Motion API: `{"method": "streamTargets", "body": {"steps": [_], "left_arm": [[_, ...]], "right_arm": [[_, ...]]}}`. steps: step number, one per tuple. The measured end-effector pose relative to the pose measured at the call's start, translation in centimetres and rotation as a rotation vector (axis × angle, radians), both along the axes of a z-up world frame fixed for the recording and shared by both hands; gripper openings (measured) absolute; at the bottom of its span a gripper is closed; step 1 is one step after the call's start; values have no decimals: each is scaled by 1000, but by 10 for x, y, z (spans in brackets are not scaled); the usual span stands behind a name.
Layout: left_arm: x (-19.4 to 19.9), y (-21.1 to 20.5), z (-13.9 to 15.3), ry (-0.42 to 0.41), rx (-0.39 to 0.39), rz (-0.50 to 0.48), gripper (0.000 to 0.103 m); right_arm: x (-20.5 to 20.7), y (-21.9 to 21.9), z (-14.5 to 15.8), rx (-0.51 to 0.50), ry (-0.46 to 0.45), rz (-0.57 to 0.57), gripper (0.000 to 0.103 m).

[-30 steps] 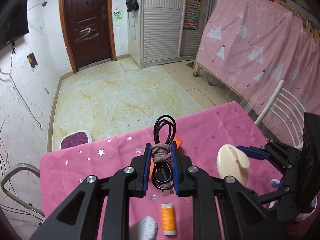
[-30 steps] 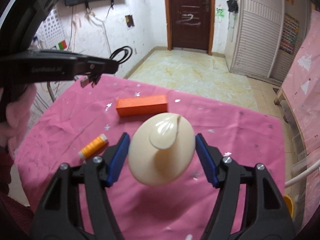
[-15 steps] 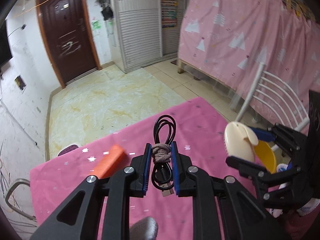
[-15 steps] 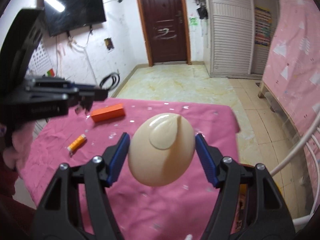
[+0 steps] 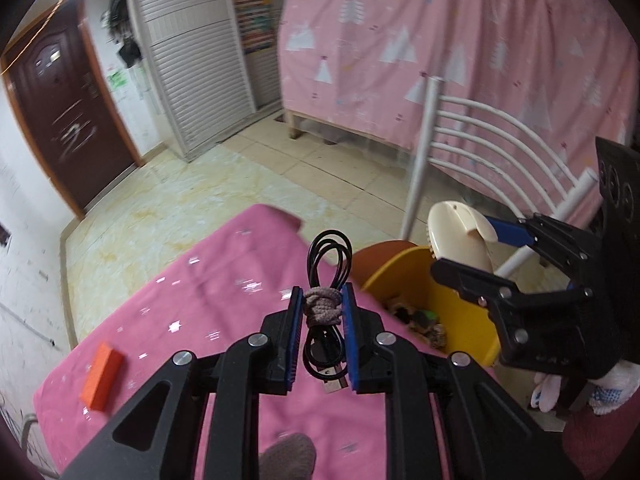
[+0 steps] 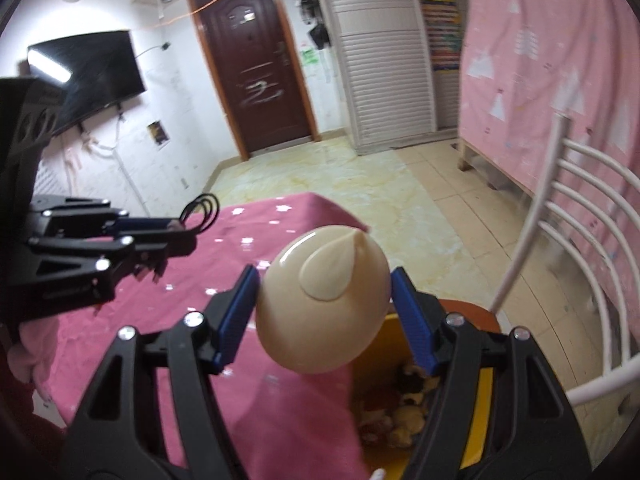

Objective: Collect trash
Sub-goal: 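Carry the cable and cream lid over the yellow bin and open both tools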

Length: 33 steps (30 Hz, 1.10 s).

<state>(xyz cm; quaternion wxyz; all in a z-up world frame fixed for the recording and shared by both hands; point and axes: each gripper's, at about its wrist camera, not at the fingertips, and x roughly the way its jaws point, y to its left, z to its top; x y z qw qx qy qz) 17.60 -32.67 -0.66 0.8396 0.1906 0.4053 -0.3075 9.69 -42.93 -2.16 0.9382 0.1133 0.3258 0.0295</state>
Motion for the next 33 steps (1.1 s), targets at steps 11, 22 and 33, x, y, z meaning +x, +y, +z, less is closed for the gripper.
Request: {"method": "streamTargets", "body": {"steps": [11,22,33], "left_arm": [[-28,-79,-24,38,50,-118,10],[-32,-125,-53,104,88,-150,12],[-16,-110,-54,109,86,-85,24]], "right_arm": [[-30,-75,-15,51,-8,-124,65],[-34,-97,-33,94,3,-140,65],[-25,-97,-41,110,30,-125,69]]}}
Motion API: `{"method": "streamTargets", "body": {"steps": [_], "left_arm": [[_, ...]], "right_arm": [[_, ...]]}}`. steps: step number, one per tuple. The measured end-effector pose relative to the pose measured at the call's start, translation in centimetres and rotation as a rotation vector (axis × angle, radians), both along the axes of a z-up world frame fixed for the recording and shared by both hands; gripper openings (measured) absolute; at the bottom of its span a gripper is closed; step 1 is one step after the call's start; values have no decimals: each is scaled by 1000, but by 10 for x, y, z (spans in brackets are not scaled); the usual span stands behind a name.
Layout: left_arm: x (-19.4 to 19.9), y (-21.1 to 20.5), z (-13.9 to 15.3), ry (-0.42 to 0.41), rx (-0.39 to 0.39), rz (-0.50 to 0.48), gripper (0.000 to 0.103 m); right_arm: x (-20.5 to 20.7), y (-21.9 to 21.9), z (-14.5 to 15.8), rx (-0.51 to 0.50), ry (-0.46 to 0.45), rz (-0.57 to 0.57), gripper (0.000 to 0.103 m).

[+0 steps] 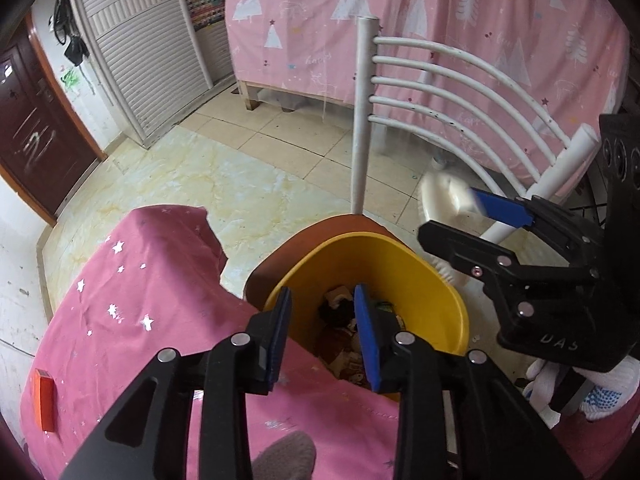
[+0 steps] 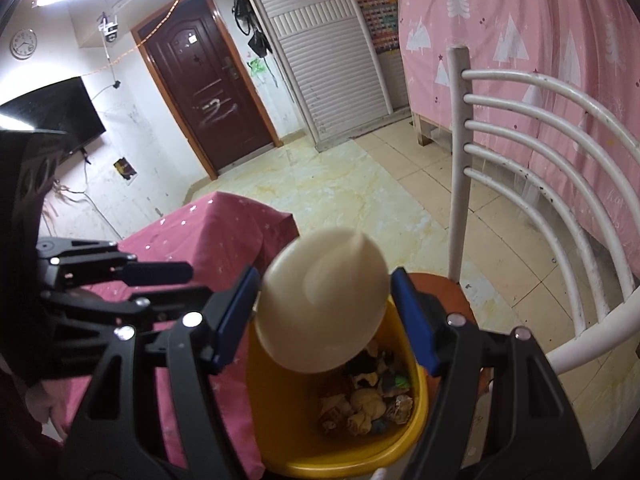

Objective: Collect trash
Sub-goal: 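Carry the cable and cream lid over the yellow bin and open both tools, then grasp the orange thread spool with the left tool while the right tool grasps the orange box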

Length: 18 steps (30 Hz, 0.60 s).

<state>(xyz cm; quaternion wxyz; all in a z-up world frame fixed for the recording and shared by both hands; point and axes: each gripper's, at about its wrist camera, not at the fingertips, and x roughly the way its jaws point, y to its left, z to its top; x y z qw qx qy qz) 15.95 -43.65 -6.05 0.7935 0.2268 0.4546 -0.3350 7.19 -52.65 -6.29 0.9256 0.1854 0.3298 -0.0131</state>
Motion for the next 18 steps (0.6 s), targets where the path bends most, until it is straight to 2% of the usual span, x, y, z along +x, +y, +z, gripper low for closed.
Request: {"method": "streamTargets", "body": {"steps": [7,18], "left_arm": [[11,35,11,-2,-30,58,25],[19,108,36,-34,-81,142,26]], "right_arm": [[3,9,6,-14,-3,17,71],[25,59,24,-59,-6,103,71]]}}
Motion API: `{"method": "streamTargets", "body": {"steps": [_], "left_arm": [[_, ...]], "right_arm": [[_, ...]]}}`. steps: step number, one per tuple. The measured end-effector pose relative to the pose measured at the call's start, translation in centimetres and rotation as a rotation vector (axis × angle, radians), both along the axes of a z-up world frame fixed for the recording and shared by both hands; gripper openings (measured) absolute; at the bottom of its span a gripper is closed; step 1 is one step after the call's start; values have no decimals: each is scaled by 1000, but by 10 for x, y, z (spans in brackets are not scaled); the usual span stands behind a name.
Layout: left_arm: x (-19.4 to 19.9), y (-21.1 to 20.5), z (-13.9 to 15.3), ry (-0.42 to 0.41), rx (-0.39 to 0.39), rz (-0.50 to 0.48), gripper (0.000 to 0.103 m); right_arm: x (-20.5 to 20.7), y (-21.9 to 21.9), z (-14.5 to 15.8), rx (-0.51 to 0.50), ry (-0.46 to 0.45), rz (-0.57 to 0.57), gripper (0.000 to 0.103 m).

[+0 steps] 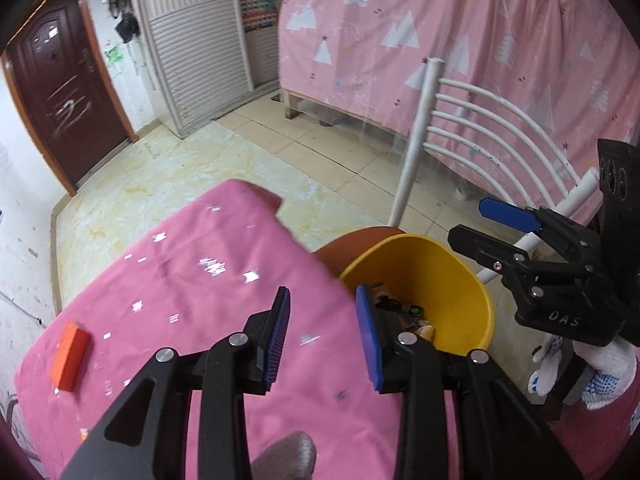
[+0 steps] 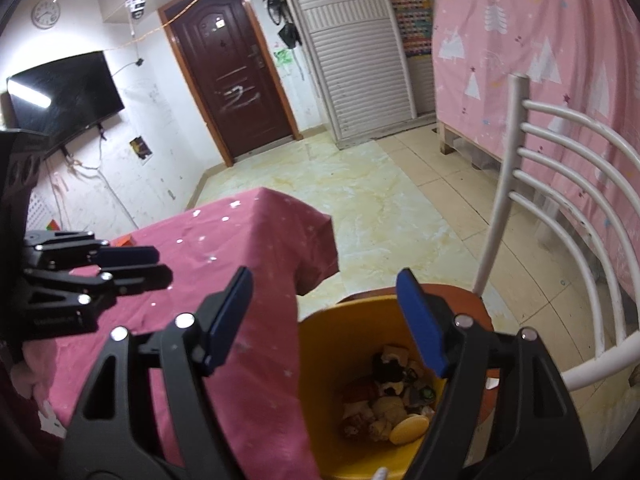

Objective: Collect trash
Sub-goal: 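Grasp the orange thread spool with the left tool while the right tool grasps the orange box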

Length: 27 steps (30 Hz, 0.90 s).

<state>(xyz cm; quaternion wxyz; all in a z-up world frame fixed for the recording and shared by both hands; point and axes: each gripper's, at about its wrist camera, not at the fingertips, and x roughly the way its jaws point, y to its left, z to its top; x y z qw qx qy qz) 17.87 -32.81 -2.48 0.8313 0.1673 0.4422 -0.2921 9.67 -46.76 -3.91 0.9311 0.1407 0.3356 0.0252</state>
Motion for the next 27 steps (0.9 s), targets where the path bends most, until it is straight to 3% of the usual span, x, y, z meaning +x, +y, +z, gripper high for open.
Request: {"method": "streamTargets", "body": {"steps": [16,27], "left_arm": [[30,151,8,-14,-12,203,33],[41,226,1,-9,-6,296,36]], "right_arm": [[42,99,19,-65,11,167,71],[69,170,21,-105,33,282,71]]}}
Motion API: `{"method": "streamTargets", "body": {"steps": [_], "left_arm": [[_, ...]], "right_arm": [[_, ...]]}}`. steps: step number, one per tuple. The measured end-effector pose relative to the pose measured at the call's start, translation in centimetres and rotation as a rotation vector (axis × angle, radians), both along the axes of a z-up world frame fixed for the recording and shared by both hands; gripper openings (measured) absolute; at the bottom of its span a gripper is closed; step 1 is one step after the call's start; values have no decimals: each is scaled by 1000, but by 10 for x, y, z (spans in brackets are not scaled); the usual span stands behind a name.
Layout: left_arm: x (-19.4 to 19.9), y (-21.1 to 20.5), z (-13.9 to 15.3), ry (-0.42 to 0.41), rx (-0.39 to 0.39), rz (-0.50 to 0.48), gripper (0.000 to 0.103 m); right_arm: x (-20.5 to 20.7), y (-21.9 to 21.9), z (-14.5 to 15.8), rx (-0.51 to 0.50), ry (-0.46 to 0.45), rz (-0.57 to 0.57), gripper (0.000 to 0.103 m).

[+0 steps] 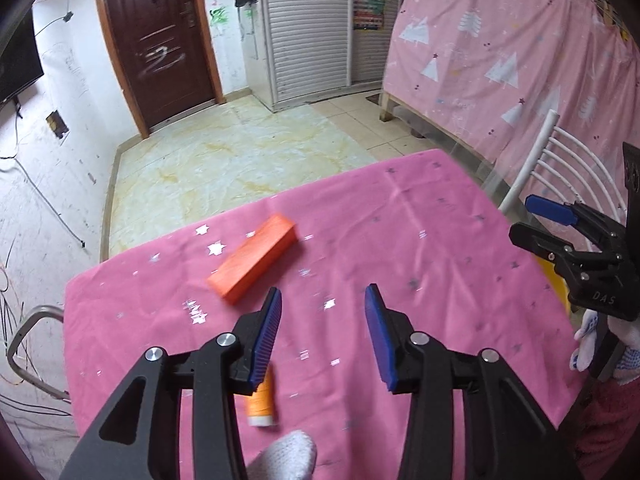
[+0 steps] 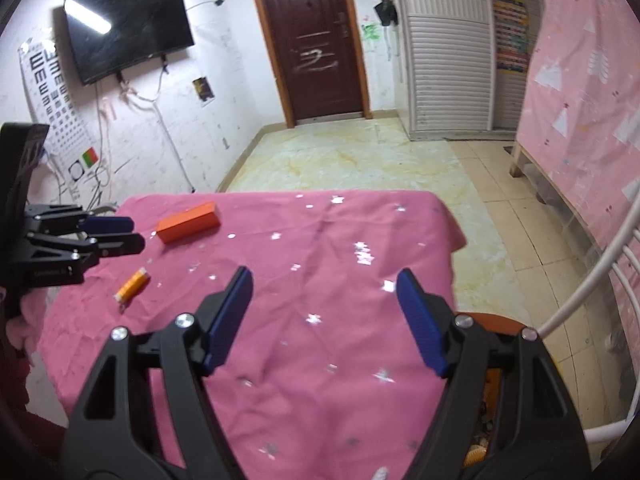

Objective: Collect trash
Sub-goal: 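Grasp the orange thread spool with the left tool while the right tool grasps the orange box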

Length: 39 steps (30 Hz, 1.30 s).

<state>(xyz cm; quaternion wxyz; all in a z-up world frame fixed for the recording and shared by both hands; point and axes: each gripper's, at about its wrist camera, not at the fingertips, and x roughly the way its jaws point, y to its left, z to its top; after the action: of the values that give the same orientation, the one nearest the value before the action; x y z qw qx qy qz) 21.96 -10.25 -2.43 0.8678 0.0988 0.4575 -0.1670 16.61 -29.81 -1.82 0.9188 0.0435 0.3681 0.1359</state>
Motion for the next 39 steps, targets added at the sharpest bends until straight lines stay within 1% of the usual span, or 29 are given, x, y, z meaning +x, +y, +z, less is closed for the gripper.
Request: {"method": "streamTargets", "body": {"steps": [4,7,9,17,23,24,25,27,29,31,33,34,35,39], "left_arm": [[0,27,-8,11,2,26,39],[1,41,-16,30,3,36,40],[0,48,-23,44,1,34,40],[-7,47,-47,77,3,-14,40],[-11,41,-65,81,55,-36,39],[-12,40,-66,79,64,-36,38],[-13,39,-69,81,66,-39,33],[-15,39,-70,80,56,-45,27],[-19,38,-70,64,62,-66,10],[-23,36,-71,47,68,-85,9],[-24,38,-71,52,53,-85,9],[-24,40,-70,54,44,-80,9],[-23,45,-70,55,34,-72,9],[-20,63,-70,61,7,-46,9]], "right_arm": [[8,21,-1,-15,9,34,72],[12,38,-3,-25,16,61,76],[16,49,-4,-35,22,81,76],[30,85,-10,-64,40,137,76],[38,101,-13,-79,54,163,76],[40,104,-14,-80,57,167,76],[42,108,-15,-83,61,172,76],[46,115,-17,-90,66,182,76],[51,123,-19,-97,72,192,76],[57,131,-21,-101,80,203,77],[63,143,-24,-100,88,220,83],[66,147,-25,-101,91,226,89],[69,153,-26,-100,95,234,91],[82,174,-29,-110,105,258,93]]}}
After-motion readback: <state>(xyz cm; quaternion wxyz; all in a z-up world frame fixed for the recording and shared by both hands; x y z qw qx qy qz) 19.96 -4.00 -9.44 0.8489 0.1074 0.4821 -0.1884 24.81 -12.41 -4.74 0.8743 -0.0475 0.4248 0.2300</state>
